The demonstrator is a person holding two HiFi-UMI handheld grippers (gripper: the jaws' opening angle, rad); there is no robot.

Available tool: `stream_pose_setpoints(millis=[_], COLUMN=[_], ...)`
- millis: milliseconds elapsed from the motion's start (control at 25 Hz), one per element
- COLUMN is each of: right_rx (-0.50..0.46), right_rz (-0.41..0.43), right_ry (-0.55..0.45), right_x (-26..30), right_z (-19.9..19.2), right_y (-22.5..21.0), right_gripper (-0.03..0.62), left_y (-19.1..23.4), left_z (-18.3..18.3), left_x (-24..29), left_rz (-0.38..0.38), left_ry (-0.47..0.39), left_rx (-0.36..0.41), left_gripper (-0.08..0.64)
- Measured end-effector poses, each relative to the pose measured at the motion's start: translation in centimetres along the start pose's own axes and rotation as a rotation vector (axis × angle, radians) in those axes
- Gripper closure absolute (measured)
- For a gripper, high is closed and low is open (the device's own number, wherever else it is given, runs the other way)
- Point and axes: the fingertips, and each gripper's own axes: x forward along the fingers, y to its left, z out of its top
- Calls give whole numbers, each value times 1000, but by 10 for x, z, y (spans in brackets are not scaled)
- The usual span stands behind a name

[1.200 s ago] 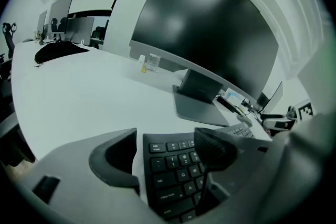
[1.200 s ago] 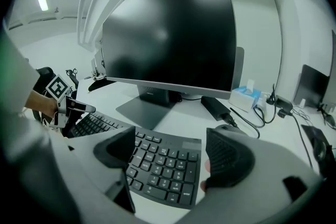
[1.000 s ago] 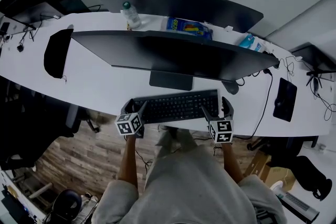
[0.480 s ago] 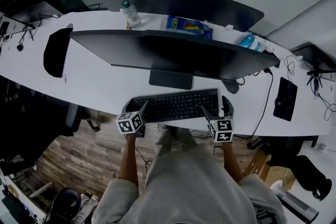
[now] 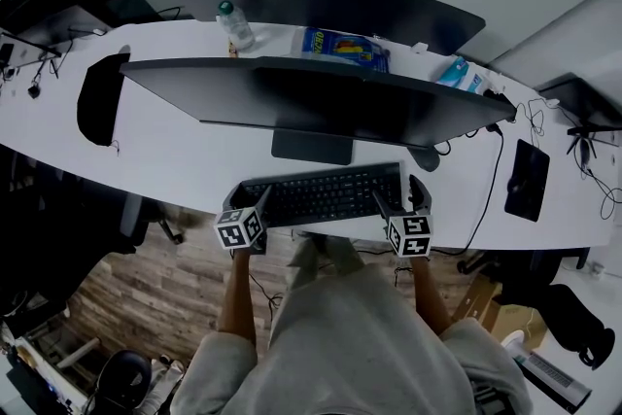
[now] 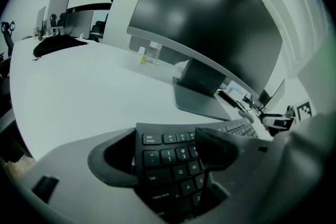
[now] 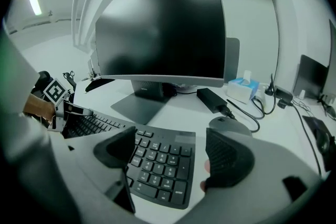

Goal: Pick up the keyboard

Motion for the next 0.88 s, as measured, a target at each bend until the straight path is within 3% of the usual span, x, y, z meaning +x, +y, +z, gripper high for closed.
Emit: stream_pose_setpoints(millis=[480, 880], right_rx=[52, 100], right_rz=[46, 69], right_ry=[81, 93], right_x=[36, 58], right_z=[-20, -14], right_y=[-12, -13], right_gripper=[176, 176], left_y=[-1, -1], left_z=[1, 0], left_x=[2, 2], left_rz=[15, 17], left_ry=[-6, -8], left_rx=[5, 4], left_gripper=[230, 230])
